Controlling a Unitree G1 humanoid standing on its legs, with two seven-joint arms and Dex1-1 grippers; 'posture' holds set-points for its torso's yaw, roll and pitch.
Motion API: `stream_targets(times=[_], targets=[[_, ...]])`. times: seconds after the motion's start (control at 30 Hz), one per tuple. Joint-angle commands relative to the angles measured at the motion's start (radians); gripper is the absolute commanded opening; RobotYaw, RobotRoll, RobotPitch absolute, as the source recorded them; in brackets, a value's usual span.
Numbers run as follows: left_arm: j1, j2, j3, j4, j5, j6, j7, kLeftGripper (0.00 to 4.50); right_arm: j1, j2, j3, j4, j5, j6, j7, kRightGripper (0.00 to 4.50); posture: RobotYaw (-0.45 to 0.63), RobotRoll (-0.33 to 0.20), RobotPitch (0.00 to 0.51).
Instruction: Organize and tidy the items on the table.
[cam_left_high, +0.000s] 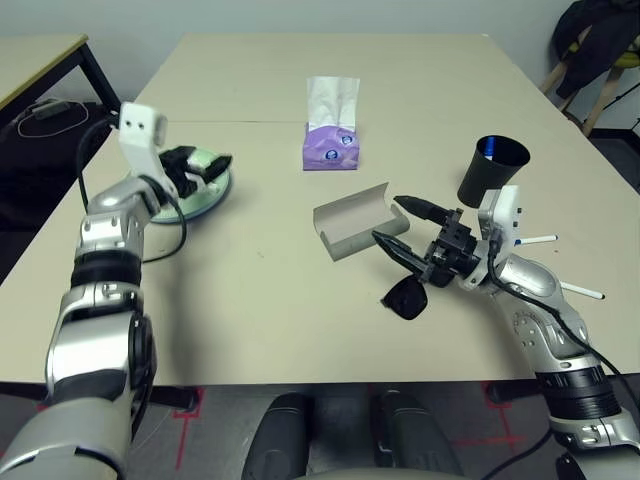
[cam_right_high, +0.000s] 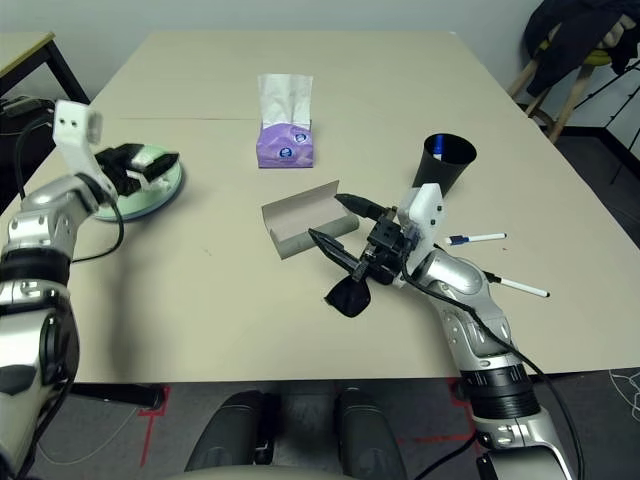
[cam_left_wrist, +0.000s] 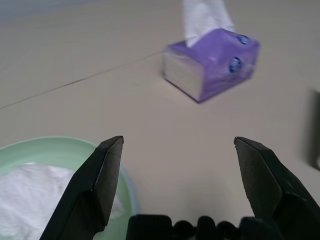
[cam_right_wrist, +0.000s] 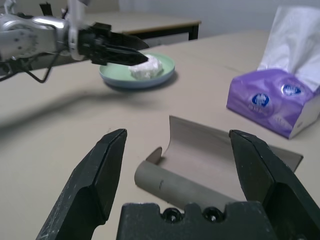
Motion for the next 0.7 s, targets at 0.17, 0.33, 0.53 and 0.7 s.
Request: stream_targets(times=[0.17,0.33,0.53,0.7], targets=[[0.158,-0.047,-0.042,-0.262,-0.153,0.012,-0.236,4.49,-0.064,-0.093,0.06,-0.064,-0.031,0.195,-0.003,4.5,0.1,0.0,0.155],[0.206,-0.039,-0.106,-0.361,-0.167,0.008,-0.337,4.49,-0.091,-0.206,0.105,-0.116,-0.073,0.262,0.045,4.5,0.1,0.0,0.16],[0.229,-0.02,-0.175,-0.369,-0.124,-0.093,-0.423,4.49,-0.117,-0.3,0.16,-0.159,-0.133,0.261,0.101,4.5,0.09,0.0,0.163],[0.245,-0.01,-0.211,-0.386,-0.115,-0.134,-0.461,4.49,-0.13,-0.378,0.21,-0.202,-0.196,0.237,0.162,4.5,0.08,0.0,0.165]])
